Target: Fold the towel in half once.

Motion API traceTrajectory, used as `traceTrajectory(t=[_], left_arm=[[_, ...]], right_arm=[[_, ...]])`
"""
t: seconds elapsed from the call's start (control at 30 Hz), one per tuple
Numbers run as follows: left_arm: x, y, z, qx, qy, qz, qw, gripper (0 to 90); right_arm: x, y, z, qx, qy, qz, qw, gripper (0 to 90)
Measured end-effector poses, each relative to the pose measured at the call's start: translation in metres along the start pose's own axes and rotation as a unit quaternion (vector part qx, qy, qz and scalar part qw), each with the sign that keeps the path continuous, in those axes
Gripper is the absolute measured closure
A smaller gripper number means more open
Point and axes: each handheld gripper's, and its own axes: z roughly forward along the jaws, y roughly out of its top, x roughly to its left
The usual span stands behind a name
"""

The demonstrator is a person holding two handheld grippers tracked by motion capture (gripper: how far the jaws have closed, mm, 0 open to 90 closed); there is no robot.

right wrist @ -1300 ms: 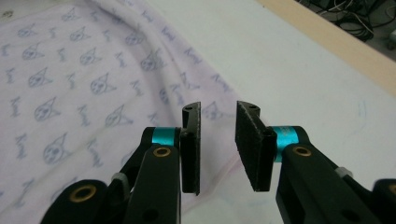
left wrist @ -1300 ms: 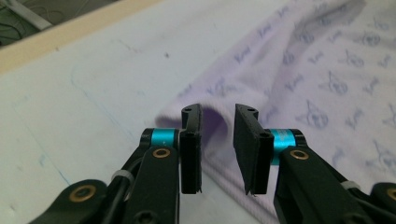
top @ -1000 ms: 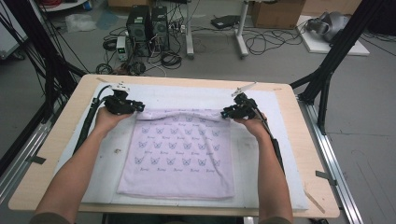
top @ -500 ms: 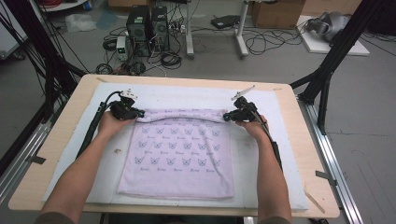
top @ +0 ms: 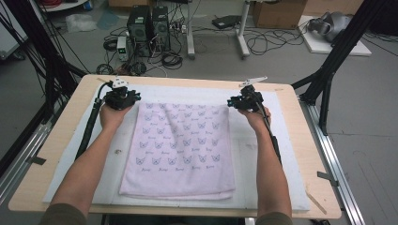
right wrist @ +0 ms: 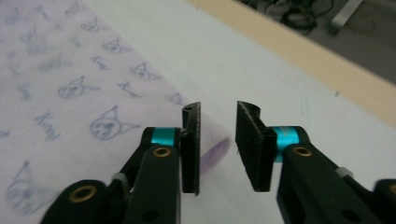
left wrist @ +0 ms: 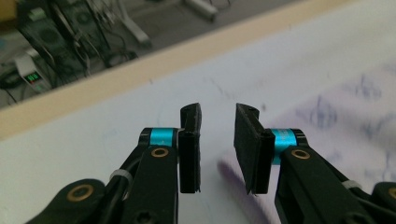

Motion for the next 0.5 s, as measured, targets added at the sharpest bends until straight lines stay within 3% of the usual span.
traceTrajectory(t=[0.13, 0.3, 0.47, 0.5], left_arm=[[-0.001, -0.007, 0.006, 0.027, -0.042, -0.004, 0.9988, 67.7], [-0.012, -0.001, 0.0, 0.016, -0.068, 0.021, 0.9973, 66.4], [-0.022, -0.001, -0.024, -0.002, -0.09, 0.05, 0.9947, 63.4], [-0.023, -0.002, -0.028, -0.005, -0.093, 0.05, 0.9944, 63.0]], right_arm=[[-0.002, -0.007, 0.008, 0.017, 0.023, 0.016, 0.9995, 63.6], [0.01, -0.004, 0.011, 0.035, 0.044, -0.006, 0.9984, 61.5], [0.029, -0.002, -0.004, 0.046, 0.068, -0.03, 0.9962, 57.8], [0.036, -0.004, -0.011, 0.032, 0.065, -0.044, 0.9964, 58.8]])
